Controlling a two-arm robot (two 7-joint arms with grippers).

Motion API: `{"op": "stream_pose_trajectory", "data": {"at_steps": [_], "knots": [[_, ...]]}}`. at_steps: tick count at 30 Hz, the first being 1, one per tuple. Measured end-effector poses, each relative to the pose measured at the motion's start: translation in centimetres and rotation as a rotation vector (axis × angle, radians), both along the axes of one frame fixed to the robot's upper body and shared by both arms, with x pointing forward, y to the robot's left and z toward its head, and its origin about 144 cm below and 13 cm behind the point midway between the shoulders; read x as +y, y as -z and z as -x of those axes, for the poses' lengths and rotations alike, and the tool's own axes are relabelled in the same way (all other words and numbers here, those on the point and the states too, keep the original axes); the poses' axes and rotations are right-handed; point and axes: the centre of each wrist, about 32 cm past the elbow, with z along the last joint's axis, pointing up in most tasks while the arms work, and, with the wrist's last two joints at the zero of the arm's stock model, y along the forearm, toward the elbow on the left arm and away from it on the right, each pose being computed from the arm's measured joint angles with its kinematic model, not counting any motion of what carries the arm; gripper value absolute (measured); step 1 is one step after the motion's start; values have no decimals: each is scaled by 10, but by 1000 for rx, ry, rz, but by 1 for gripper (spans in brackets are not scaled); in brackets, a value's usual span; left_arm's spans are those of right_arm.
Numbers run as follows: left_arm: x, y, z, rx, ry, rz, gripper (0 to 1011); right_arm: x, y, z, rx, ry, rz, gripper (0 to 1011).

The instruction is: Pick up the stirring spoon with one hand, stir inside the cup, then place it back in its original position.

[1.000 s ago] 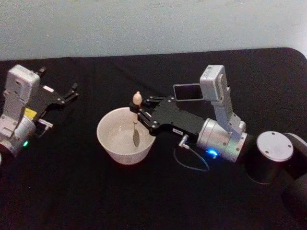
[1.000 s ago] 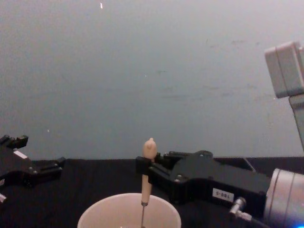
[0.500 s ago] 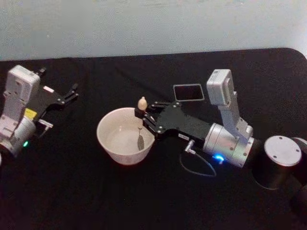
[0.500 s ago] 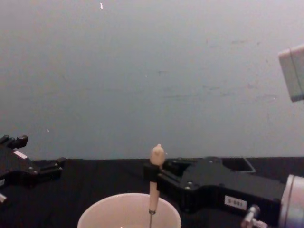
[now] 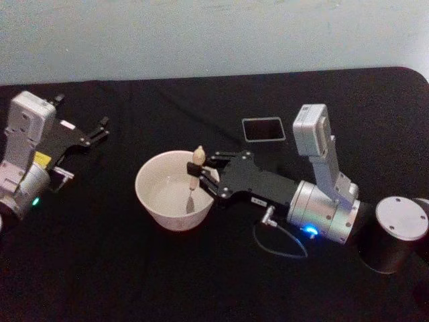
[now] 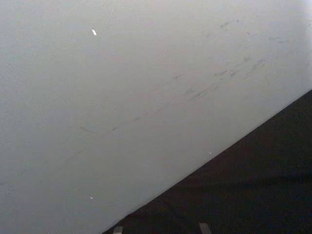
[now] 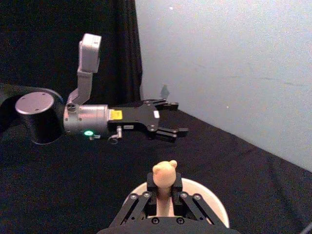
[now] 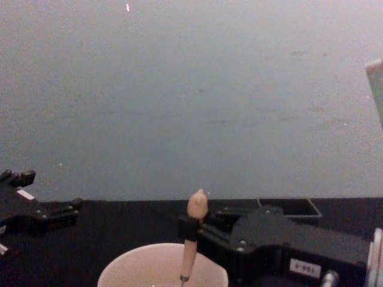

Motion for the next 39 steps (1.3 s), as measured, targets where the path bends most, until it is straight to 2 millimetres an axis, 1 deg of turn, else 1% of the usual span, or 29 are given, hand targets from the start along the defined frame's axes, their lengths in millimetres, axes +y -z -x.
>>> {"op": "stream_pose_trajectory", "data": {"at_steps": [8,15,24,31,39], "knots": [[0,0,0,0,0,0,1001,8,4,2,9,-21,10,173],[0,0,0,0,0,0,1001,19,5,-5,4,-21,3,173],[0,0,0,0,0,0,1001,27,4,-12,-6,-17,-9,173],[0,0,0,0,0,0,1001,30,5,-18,-12,9,-10,173],[0,0,0,0,0,0,1001,26,5,-23,-20,52,-9,173]]}}
